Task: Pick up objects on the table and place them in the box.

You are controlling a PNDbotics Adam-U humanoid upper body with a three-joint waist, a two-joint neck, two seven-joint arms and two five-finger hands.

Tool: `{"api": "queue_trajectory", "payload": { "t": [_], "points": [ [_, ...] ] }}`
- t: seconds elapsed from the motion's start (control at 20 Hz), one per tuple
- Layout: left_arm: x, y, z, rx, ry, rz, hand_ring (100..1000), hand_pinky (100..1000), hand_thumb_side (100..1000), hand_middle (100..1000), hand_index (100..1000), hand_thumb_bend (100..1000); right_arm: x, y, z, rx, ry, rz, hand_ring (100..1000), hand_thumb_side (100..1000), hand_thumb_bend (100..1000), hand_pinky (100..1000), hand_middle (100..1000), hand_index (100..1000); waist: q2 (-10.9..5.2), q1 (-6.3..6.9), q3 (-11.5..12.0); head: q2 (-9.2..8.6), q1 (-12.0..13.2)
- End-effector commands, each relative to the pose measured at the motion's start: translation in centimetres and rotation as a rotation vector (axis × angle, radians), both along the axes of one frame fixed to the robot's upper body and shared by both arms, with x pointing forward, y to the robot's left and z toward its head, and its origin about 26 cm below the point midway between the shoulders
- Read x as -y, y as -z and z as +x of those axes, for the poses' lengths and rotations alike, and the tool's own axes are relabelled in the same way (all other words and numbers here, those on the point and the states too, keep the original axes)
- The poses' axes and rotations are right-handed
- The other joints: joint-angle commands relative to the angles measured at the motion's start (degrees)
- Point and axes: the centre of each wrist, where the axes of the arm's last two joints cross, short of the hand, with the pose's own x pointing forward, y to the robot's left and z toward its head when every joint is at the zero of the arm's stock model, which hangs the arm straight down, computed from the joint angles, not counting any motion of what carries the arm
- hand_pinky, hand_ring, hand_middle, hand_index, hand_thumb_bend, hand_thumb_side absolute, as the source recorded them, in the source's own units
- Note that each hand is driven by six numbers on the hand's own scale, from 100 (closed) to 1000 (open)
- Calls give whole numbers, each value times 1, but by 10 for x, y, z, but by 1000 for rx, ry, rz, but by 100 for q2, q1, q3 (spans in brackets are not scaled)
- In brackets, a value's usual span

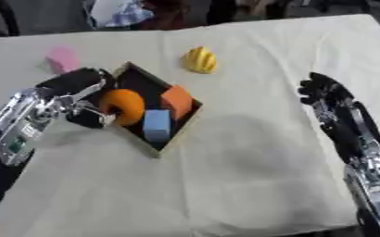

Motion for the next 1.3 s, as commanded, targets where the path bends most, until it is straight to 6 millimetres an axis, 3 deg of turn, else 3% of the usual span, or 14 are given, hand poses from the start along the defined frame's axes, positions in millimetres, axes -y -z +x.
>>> {"api": "queue_trajectory", "payload": {
  "t": [0.05,0.5,0.55,0.95,1.3],
  "points": [
    [6,-5,3,36,16,3,561,687,111,613,743,200,-1,-5,1,18,-12,-1,821,584,100,814,770,885,-143,-87,-5,28,14],
    [6,-3,5,40,19,3,561,687,111,613,743,200,-1,-5,1,18,-13,-1,821,584,100,814,770,885,-143,-87,-6,28,13],
    [5,-5,5,48,22,-1,708,783,647,803,917,665,0,-5,1,16,-9,-4,820,584,100,814,770,885,-150,-78,10,28,-7],
    [-56,-74,-12,171,0,-60,679,776,717,793,904,675,2,-4,1,12,4,-6,820,585,100,814,770,885,-161,-48,79,25,-67],
    [-120,-95,-1,226,-311,-148,631,739,604,743,869,557,3,-3,1,11,8,-4,820,584,100,814,770,885,-173,-56,78,10,-90]
  ]
}}
